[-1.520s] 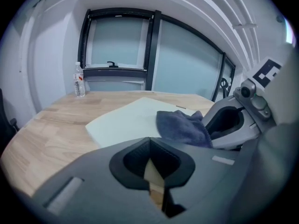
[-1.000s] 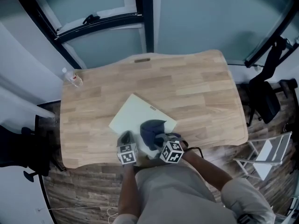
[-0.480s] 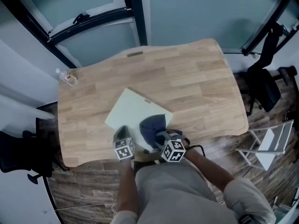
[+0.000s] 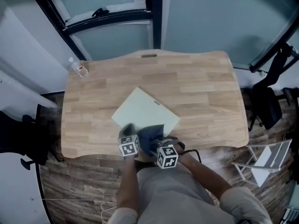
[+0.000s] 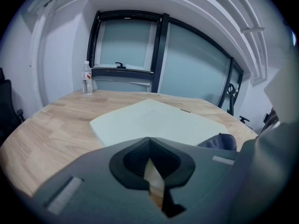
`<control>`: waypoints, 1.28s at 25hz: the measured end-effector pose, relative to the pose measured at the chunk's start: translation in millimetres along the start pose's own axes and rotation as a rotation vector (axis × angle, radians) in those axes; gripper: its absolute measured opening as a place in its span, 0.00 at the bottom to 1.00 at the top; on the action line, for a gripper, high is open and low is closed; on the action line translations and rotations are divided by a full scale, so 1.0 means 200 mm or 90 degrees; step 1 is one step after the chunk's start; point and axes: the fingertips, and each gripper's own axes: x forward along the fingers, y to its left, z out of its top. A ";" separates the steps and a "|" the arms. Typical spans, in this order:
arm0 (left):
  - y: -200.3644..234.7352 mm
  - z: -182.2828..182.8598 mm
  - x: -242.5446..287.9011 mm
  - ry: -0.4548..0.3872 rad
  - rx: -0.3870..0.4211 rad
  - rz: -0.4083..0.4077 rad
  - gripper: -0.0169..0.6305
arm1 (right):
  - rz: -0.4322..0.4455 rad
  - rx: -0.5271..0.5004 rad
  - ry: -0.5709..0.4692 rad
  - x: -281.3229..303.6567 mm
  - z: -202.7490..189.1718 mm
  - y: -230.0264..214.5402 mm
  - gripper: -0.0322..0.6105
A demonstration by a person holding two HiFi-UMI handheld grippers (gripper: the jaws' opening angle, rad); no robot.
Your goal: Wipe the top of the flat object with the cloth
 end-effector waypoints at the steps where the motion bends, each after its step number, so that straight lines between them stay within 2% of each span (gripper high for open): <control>1: 0.00 0.00 0.00 -0.001 -0.002 0.001 0.04 | 0.009 0.001 0.000 0.01 0.02 0.00 0.11; 9: 0.01 0.00 0.00 0.008 -0.037 -0.019 0.04 | 0.055 0.029 -0.017 0.07 0.10 -0.07 0.12; 13: -0.01 0.00 -0.01 0.016 -0.059 -0.072 0.04 | 0.074 0.023 -0.017 0.09 0.14 -0.11 0.12; 15: 0.00 0.03 -0.04 0.003 -0.050 -0.096 0.04 | 0.087 0.015 -0.015 0.10 0.17 -0.13 0.12; 17: 0.03 0.05 -0.10 -0.020 -0.034 -0.086 0.04 | 0.096 0.006 -0.013 0.11 0.19 -0.15 0.12; 21: 0.15 0.04 -0.21 -0.052 -0.056 -0.047 0.04 | 0.107 -0.021 -0.005 0.15 0.23 -0.19 0.12; 26: 0.28 -0.03 -0.29 -0.043 -0.072 -0.025 0.04 | 0.128 0.005 -0.021 0.21 0.35 -0.30 0.12; 29: 0.33 -0.07 -0.30 -0.032 -0.079 -0.025 0.04 | 0.136 0.035 -0.033 0.23 0.43 -0.40 0.12; 32: 0.36 -0.07 -0.29 -0.028 -0.082 -0.030 0.04 | 0.138 0.040 -0.025 0.27 0.47 -0.49 0.12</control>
